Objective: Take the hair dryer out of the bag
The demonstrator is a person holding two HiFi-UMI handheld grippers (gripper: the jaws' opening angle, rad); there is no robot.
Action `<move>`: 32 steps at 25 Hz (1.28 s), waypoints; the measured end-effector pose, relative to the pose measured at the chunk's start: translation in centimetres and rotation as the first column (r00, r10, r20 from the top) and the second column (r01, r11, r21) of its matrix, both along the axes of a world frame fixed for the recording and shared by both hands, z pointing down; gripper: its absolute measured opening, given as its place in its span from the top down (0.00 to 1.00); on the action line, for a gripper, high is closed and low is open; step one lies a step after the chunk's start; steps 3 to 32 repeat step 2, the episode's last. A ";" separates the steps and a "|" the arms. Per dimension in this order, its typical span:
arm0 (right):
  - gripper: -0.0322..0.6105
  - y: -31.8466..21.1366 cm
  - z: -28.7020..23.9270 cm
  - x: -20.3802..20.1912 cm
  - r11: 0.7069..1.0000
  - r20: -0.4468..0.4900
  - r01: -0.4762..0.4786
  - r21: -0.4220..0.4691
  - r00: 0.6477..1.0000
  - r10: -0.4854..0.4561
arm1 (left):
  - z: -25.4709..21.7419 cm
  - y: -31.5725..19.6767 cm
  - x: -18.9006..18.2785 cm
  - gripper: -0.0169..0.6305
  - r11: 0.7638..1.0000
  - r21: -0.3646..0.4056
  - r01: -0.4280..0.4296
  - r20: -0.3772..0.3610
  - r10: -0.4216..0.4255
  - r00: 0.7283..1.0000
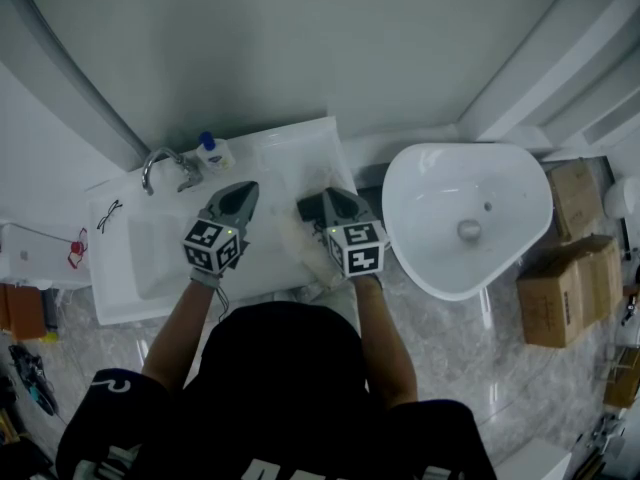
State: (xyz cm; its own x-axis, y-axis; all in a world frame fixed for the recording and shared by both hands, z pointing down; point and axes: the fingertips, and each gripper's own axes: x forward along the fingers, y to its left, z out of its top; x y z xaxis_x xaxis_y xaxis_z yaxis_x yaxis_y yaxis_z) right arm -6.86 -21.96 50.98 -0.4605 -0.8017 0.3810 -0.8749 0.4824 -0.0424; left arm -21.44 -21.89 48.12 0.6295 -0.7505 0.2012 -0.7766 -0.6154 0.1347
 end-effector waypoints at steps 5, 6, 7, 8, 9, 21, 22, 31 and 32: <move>0.96 0.1 0.1 0.2 1.000 -0.003 -0.002 -0.004 1.000 0.002 | 0.0 0.0 0.1 0.97 1.000 -0.001 -0.001 0.001 0.001 1.000; 0.96 0.1 0.1 0.2 1.000 -0.003 -0.002 -0.004 1.000 0.002 | 0.0 0.0 0.1 0.97 1.000 -0.001 -0.001 0.001 0.001 1.000; 0.96 0.1 0.1 0.2 1.000 -0.003 -0.002 -0.004 1.000 0.002 | 0.0 0.0 0.1 0.97 1.000 -0.001 -0.001 0.001 0.001 1.000; 0.96 0.1 0.1 0.2 1.000 -0.003 -0.002 -0.004 1.000 0.002 | 0.0 0.0 0.1 0.97 1.000 -0.001 -0.001 0.001 0.001 1.000; 0.96 0.1 0.1 0.2 1.000 -0.003 -0.002 -0.004 1.000 0.002 | 0.0 0.0 0.1 0.97 1.000 -0.001 -0.001 0.001 0.001 1.000; 0.96 0.1 0.1 0.2 1.000 -0.003 -0.002 -0.004 1.000 0.002 | 0.0 0.0 0.1 0.97 1.000 -0.001 -0.001 0.001 0.001 1.000; 0.96 0.1 0.1 0.2 1.000 -0.003 -0.002 -0.004 1.000 0.002 | 0.0 0.0 0.1 0.97 1.000 -0.001 -0.001 0.001 0.001 1.000; 0.96 0.1 0.1 0.2 1.000 -0.003 -0.002 -0.004 1.000 0.002 | 0.0 0.0 0.1 0.97 1.000 -0.001 -0.001 0.001 0.001 1.000; 0.96 0.1 0.1 0.2 1.000 -0.003 -0.002 -0.004 1.000 0.002 | 0.0 0.0 0.1 0.97 1.000 -0.001 -0.001 0.001 0.001 1.000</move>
